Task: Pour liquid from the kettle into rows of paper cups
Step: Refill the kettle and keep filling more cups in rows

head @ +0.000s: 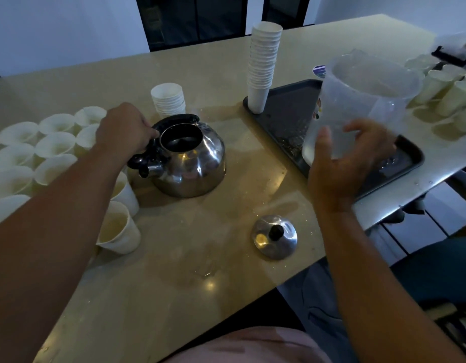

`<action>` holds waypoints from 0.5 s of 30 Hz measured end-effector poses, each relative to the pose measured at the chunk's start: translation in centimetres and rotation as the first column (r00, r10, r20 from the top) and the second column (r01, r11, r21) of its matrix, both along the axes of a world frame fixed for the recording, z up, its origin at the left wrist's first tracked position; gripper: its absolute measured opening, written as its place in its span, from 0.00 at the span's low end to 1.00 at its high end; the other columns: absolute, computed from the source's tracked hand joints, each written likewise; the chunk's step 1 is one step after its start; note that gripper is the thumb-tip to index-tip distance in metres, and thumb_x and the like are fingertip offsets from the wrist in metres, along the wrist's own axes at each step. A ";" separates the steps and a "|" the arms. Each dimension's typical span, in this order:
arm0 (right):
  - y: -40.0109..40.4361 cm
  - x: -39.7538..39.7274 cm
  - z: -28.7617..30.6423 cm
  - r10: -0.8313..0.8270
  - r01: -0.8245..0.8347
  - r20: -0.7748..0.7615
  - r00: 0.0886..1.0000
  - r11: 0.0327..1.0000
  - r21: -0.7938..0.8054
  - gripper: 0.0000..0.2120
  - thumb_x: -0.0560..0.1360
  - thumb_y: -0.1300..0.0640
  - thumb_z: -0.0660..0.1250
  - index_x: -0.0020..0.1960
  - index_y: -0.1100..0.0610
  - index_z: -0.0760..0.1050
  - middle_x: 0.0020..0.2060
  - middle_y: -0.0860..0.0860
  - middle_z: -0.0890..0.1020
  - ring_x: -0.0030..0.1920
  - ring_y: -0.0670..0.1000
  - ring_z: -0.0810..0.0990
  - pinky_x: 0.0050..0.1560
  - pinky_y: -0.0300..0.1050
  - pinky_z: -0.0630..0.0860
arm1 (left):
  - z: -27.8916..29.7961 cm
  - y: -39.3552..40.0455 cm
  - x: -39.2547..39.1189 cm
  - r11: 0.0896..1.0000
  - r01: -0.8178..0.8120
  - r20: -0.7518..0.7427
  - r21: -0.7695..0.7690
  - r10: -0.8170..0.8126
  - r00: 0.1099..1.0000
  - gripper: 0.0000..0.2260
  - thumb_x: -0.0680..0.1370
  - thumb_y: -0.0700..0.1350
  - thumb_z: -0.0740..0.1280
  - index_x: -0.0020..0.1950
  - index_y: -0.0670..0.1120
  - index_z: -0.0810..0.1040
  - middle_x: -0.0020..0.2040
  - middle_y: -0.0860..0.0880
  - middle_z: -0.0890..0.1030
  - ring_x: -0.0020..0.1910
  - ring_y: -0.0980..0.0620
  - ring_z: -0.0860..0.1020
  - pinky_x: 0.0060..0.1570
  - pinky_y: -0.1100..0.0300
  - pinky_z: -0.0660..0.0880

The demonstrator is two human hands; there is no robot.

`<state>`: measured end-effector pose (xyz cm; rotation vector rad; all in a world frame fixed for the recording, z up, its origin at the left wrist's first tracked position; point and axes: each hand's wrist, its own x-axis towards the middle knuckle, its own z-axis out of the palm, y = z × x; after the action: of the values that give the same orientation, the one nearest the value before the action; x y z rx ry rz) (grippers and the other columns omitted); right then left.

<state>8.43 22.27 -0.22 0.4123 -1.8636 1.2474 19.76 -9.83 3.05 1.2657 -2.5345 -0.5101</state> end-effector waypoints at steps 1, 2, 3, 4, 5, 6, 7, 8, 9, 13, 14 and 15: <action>-0.2 0.9 0.2 0.157 -0.160 0.055 0.986 0.985 0.064 0.13 0.76 0.49 0.68 0.46 0.61 0.74 0.43 0.53 0.75 0.47 0.52 0.73 0.48 0.45 0.69 | 0.0 0.0 0.0 1.000 0.000 0.001 0.002 0.000 1.000 0.09 0.72 0.50 0.77 0.46 0.46 0.85 0.44 0.42 0.83 0.45 0.41 0.80 0.44 0.51 0.74; -0.4 1.7 0.5 0.311 -0.341 0.207 0.928 0.931 0.129 0.13 0.76 0.48 0.67 0.44 0.58 0.73 0.40 0.50 0.74 0.43 0.48 0.72 0.44 0.45 0.69 | 0.0 -0.1 0.0 1.000 -0.002 0.001 0.005 0.002 1.000 0.09 0.72 0.50 0.77 0.46 0.46 0.85 0.45 0.42 0.84 0.46 0.41 0.80 0.45 0.50 0.75; -0.4 2.0 1.0 0.395 -0.512 0.430 0.812 0.835 0.200 0.15 0.76 0.44 0.67 0.42 0.56 0.73 0.37 0.48 0.74 0.39 0.47 0.71 0.41 0.44 0.70 | 0.0 -0.1 0.0 1.000 0.001 -0.002 0.004 -0.001 1.000 0.09 0.72 0.50 0.77 0.46 0.46 0.85 0.44 0.43 0.84 0.46 0.41 0.80 0.45 0.50 0.75; -0.3 2.1 1.4 0.357 -0.655 0.649 0.672 0.696 0.295 0.17 0.74 0.41 0.69 0.42 0.55 0.73 0.36 0.48 0.75 0.37 0.46 0.72 0.39 0.43 0.70 | -0.1 -0.1 0.1 1.000 0.004 -0.003 0.002 -0.004 1.000 0.09 0.71 0.50 0.78 0.46 0.46 0.85 0.44 0.43 0.84 0.46 0.41 0.80 0.45 0.50 0.75; -0.1 2.0 1.6 0.229 -0.768 0.797 0.559 0.505 0.394 0.17 0.72 0.39 0.72 0.43 0.53 0.74 0.36 0.47 0.76 0.36 0.46 0.73 0.38 0.41 0.71 | -0.1 -0.1 0.1 1.000 0.006 -0.005 0.001 -0.006 1.000 0.09 0.71 0.50 0.78 0.46 0.46 0.85 0.44 0.43 0.84 0.46 0.41 0.81 0.45 0.49 0.76; 0.2 2.0 1.7 0.089 -0.843 0.870 0.485 0.310 0.439 0.16 0.70 0.40 0.75 0.44 0.50 0.75 0.37 0.47 0.77 0.37 0.46 0.74 0.37 0.40 0.71 | -0.1 -0.1 0.1 1.000 0.006 -0.004 0.000 -0.006 1.000 0.10 0.71 0.50 0.78 0.46 0.46 0.85 0.45 0.43 0.84 0.46 0.40 0.81 0.46 0.49 0.76; 0.5 2.0 1.7 -0.021 -0.883 0.896 0.444 0.159 0.441 0.16 0.68 0.42 0.78 0.45 0.48 0.75 0.39 0.46 0.78 0.38 0.46 0.75 0.38 0.40 0.71 | -0.1 -0.1 0.0 1.000 0.001 0.000 0.001 -0.001 1.000 0.10 0.71 0.50 0.78 0.46 0.46 0.85 0.45 0.43 0.84 0.47 0.40 0.81 0.46 0.49 0.76; 0.7 2.1 1.5 -0.083 -0.903 0.905 0.418 0.071 0.423 0.17 0.66 0.43 0.80 0.47 0.46 0.75 0.41 0.46 0.78 0.40 0.46 0.76 0.39 0.41 0.73 | -0.1 -0.1 0.0 1.000 -0.005 0.004 0.003 0.005 1.000 0.10 0.71 0.50 0.78 0.47 0.46 0.85 0.45 0.43 0.84 0.47 0.40 0.81 0.45 0.50 0.76; 0.8 2.3 1.3 -0.113 -0.915 0.911 0.396 0.039 0.402 0.19 0.64 0.45 0.81 0.48 0.44 0.75 0.43 0.46 0.79 0.42 0.47 0.78 0.42 0.43 0.76 | -0.1 -0.2 0.0 1.000 -0.011 0.004 0.007 0.011 1.000 0.11 0.70 0.50 0.78 0.47 0.46 0.85 0.45 0.43 0.84 0.47 0.40 0.81 0.45 0.50 0.76; 0.5 3.2 -0.1 -0.151 -0.925 0.915 0.375 0.003 0.379 0.19 0.66 0.53 0.81 0.52 0.48 0.77 0.49 0.48 0.81 0.49 0.50 0.81 0.52 0.49 0.82 | -0.2 -0.3 0.0 1.000 -0.019 -0.012 0.023 0.020 1.000 0.11 0.70 0.50 0.78 0.47 0.46 0.85 0.46 0.43 0.84 0.47 0.40 0.81 0.46 0.49 0.76; 0.4 3.2 -0.4 -0.156 -0.920 0.908 0.388 -0.014 0.391 0.17 0.67 0.55 0.80 0.52 0.48 0.78 0.50 0.48 0.81 0.50 0.51 0.81 0.52 0.49 0.82 | -0.2 -0.3 0.0 0.999 -0.021 -0.014 0.027 0.021 1.000 0.11 0.70 0.51 0.78 0.47 0.46 0.85 0.46 0.43 0.84 0.47 0.40 0.81 0.45 0.50 0.76; 0.3 3.2 -0.6 -0.157 -0.916 0.903 0.400 -0.028 0.401 0.15 0.68 0.55 0.80 0.51 0.48 0.79 0.50 0.47 0.81 0.50 0.50 0.81 0.52 0.48 0.82 | -0.2 -0.3 0.0 0.999 -0.024 -0.017 0.034 0.024 1.000 0.11 0.70 0.51 0.78 0.47 0.46 0.85 0.46 0.43 0.84 0.47 0.41 0.81 0.45 0.50 0.75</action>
<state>11.66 22.58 -0.80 1.6502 -3.5104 0.0853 19.81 -10.10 2.81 1.2958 -2.5032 -0.5584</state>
